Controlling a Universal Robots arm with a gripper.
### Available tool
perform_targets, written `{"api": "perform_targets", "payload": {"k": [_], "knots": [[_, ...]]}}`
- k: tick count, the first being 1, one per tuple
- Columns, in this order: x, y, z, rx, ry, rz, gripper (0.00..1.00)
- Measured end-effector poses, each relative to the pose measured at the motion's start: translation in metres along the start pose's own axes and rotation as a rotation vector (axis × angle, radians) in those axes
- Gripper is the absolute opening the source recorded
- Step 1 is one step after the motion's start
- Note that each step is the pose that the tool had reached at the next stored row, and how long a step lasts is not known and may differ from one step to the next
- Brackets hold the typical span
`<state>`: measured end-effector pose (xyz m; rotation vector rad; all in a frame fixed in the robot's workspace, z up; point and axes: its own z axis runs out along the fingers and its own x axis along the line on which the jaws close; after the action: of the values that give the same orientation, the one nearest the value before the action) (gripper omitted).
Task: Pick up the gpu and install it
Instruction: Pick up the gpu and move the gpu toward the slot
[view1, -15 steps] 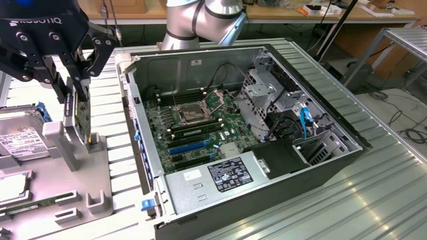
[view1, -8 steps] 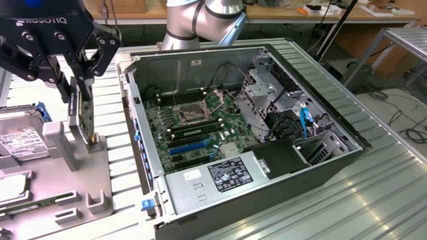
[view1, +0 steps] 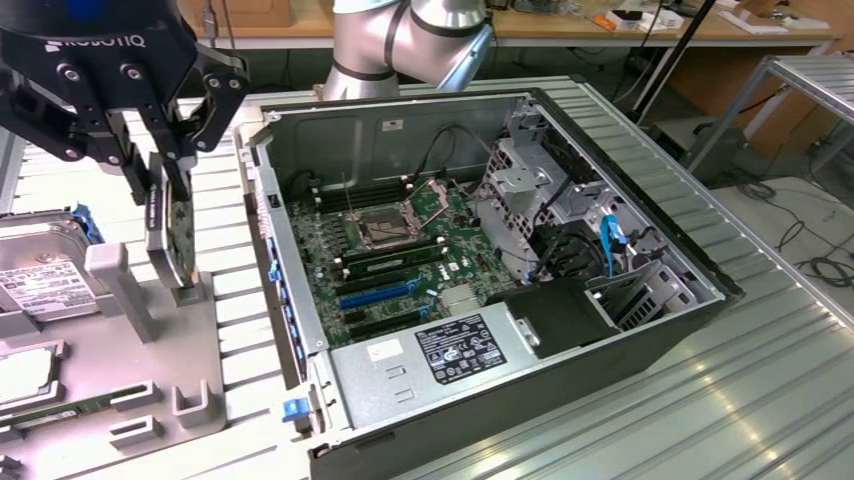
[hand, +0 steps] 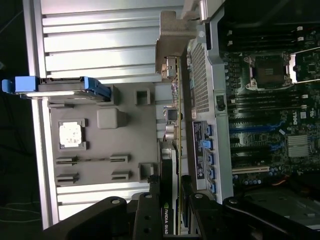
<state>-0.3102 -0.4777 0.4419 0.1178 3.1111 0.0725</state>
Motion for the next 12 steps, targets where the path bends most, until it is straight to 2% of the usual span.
{"api": "perform_targets", "payload": {"k": [12], "knots": [[-0.0076,0.0006,0.0002,0.0,0.0,0.0,0.27]]}}
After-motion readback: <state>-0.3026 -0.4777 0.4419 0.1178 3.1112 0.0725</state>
